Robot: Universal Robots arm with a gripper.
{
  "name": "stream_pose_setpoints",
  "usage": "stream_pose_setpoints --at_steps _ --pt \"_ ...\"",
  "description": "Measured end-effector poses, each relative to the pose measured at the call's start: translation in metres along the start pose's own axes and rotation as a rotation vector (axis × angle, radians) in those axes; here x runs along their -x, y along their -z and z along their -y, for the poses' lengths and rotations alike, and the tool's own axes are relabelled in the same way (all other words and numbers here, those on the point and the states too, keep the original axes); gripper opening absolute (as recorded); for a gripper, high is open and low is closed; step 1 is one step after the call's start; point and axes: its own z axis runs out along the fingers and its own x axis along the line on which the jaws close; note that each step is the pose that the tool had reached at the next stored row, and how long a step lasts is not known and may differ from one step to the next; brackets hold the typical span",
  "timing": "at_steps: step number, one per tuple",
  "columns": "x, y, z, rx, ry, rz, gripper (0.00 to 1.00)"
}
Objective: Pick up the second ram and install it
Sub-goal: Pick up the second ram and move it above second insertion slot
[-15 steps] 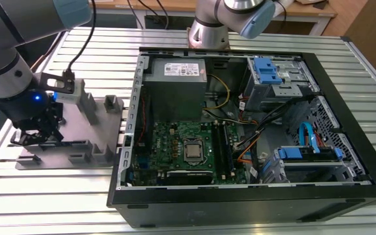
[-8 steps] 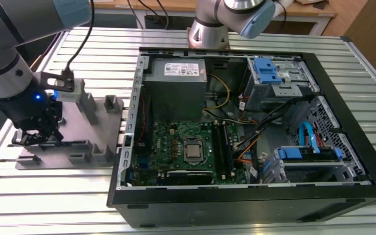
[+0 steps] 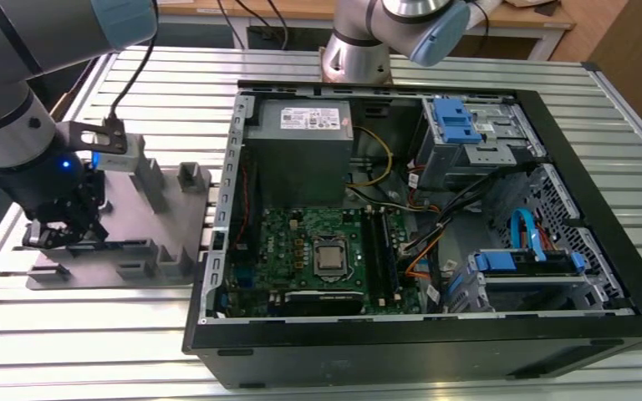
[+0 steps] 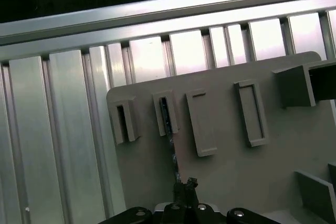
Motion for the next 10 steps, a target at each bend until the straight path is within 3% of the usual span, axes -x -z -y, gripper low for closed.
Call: stream_pose_setpoints --at_steps 10 --pt "0.0 0.0 0.0 0.0014 0.055 -0.0004 0.07"
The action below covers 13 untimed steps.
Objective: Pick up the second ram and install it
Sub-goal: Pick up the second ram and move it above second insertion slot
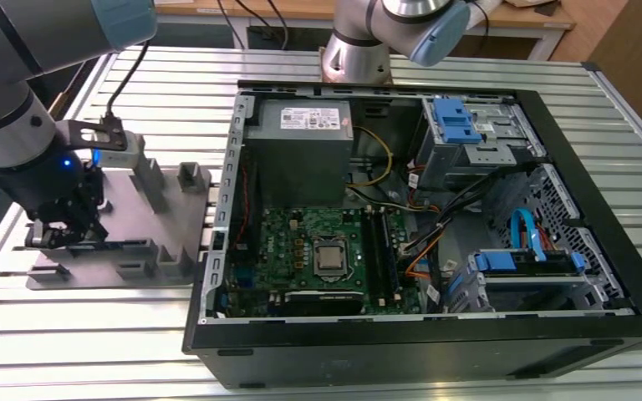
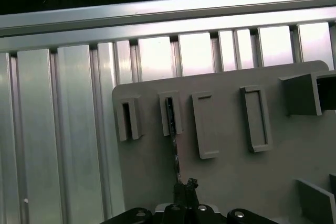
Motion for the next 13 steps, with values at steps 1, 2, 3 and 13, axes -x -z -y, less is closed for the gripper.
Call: stream_pose_setpoints --at_steps 1,2,3,13 --pt "0.0 0.0 0.0 0.0 0.0 0.0 0.07" --pt "0.0 0.0 0.0 0.0001 0.0 0.0 0.07" --pt "0.0 0.0 0.0 0.0 0.0 0.0 0.07" --pt "0.0 0.0 0.0 0.0 0.001 0.0001 0.21"
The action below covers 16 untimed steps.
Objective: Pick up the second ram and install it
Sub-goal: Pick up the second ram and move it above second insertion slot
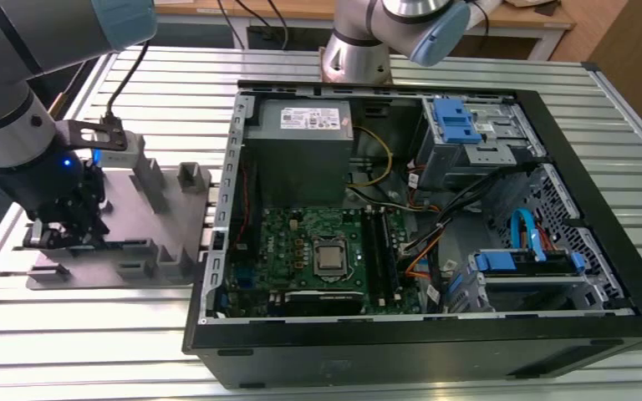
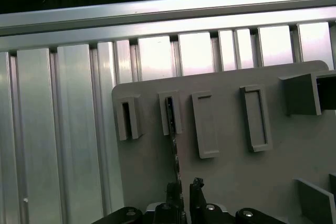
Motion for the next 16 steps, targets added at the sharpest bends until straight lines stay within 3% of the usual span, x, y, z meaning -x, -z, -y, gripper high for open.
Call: stream_pose_setpoints --at_steps 7,16 --pt "-0.0005 -0.0102 0.0 0.0 0.003 0.0 0.21" --pt "-0.0007 -0.0177 0.0 0.0008 0.02 0.0031 0.21"
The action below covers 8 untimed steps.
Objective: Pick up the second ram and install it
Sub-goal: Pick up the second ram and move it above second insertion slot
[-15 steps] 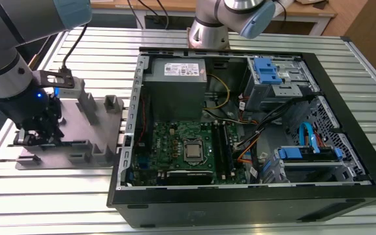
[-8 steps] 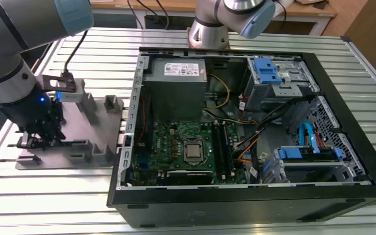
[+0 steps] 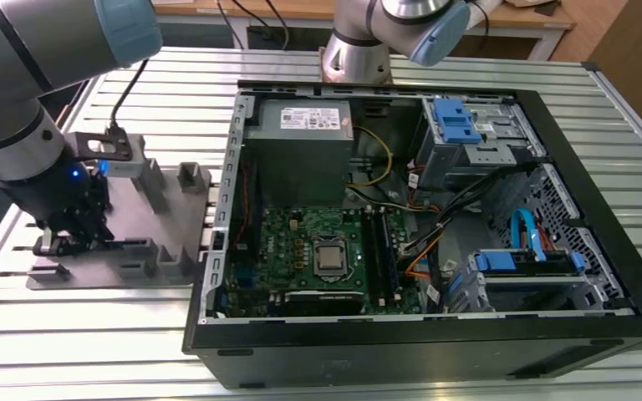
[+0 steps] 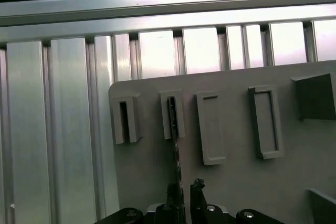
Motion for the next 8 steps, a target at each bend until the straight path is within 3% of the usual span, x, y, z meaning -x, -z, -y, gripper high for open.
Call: stream_pose_setpoints --at_steps 8 --pt "-0.0001 -0.0016 0.0 0.0001 0.0 0.0003 0.21"
